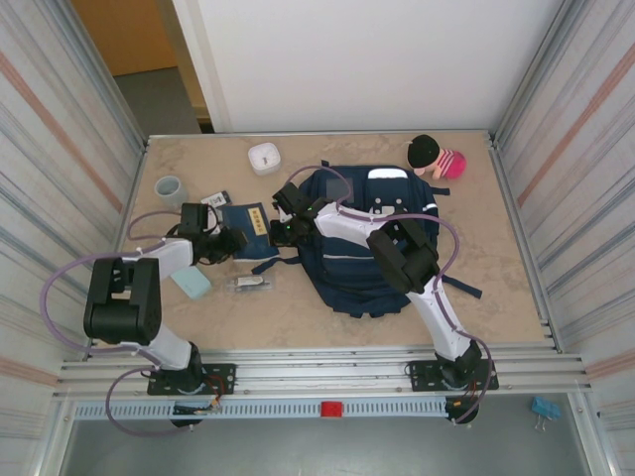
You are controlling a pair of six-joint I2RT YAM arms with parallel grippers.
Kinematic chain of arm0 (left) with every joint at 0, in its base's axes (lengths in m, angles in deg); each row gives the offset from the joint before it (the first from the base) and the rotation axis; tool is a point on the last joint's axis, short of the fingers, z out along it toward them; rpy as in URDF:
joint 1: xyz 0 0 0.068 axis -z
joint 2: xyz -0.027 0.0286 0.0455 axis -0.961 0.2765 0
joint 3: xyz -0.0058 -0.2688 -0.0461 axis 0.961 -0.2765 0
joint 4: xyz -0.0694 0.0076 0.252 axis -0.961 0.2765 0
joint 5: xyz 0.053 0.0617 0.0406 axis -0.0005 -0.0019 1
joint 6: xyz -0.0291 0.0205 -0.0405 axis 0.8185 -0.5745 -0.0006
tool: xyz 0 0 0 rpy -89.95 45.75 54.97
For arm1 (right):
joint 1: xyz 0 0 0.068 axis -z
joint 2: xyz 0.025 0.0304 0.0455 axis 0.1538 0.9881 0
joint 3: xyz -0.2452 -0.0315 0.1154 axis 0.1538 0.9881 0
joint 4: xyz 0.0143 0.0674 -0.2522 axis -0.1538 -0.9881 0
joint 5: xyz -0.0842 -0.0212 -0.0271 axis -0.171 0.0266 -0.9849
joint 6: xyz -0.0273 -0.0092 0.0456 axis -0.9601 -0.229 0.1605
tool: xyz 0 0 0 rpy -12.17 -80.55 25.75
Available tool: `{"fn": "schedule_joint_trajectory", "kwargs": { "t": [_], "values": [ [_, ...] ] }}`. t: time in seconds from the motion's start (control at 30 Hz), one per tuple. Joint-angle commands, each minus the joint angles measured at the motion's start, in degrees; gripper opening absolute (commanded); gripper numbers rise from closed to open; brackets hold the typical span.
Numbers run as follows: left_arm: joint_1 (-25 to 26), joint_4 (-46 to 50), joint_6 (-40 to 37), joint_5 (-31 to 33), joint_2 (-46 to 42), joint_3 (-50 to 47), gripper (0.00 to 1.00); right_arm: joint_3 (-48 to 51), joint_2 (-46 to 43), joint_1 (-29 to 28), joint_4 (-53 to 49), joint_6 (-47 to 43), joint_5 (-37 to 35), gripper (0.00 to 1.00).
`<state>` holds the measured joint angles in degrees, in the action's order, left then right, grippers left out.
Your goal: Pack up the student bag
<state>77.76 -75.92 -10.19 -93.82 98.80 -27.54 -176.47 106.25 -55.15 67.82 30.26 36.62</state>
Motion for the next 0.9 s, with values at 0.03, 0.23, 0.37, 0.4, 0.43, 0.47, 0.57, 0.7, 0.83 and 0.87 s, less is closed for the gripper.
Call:
{"fn": "schedule_joint_trajectory", "kwargs": {
  "t": [0.03,0.23,0.37,0.4,0.43,0.47,0.57,0.7,0.83,0.87],
  "values": [
    [1.28,1.55,-2.01,-0.07,-4.46,2.7,0.11,4.35,-1.31,-0.68,-2.18,1.57,1.47,0.14],
    [2.24,3.94,-7.28,2.32,-15.24,3.59,0.0,13.34,-14.8,1.22,7.28,1.52,2.88,0.35],
    [3.31,2.34,-12.05,-1.72,-24.93,3.31,0.0,20.56,-27.21,1.85,12.38,0.34,1.84,0.51],
    [3.47,0.52,-12.84,-4.12,-27.83,2.64,0.0,22.45,-30.4,1.88,13.27,-0.18,1.55,0.53],
    [3.57,-1.73,-12.98,-6.42,-30.1,1.89,0.0,24.14,-33.02,1.96,14.28,-0.7,1.89,0.55],
    [3.65,-4.61,-12.59,-9.11,-32.47,0.82,0.0,26.42,-36.0,2.09,16.0,-1.19,2.54,0.57],
    [3.74,-12.17,-10.62,-17.86,-37.42,-1.19,0.0,33.45,-44.31,2.57,21.87,-2.51,4.9,0.62],
    [4.26,-14.69,-8.69,-28.63,-39.77,-0.17,0.0,40.99,-54.11,3.07,27.32,-6.19,9.2,0.68],
    [6.6,-19.57,-5.77,-32.26,-41.54,-1.08,0.0,44.99,-60.4,4.67,30.17,-6.33,13.94,0.78],
    [7.16,-22.04,-4.16,-32.93,-41.55,-1.49,0.0,45.72,-62.04,5.26,30.76,-6.24,14.31,0.8]
  ]
}}
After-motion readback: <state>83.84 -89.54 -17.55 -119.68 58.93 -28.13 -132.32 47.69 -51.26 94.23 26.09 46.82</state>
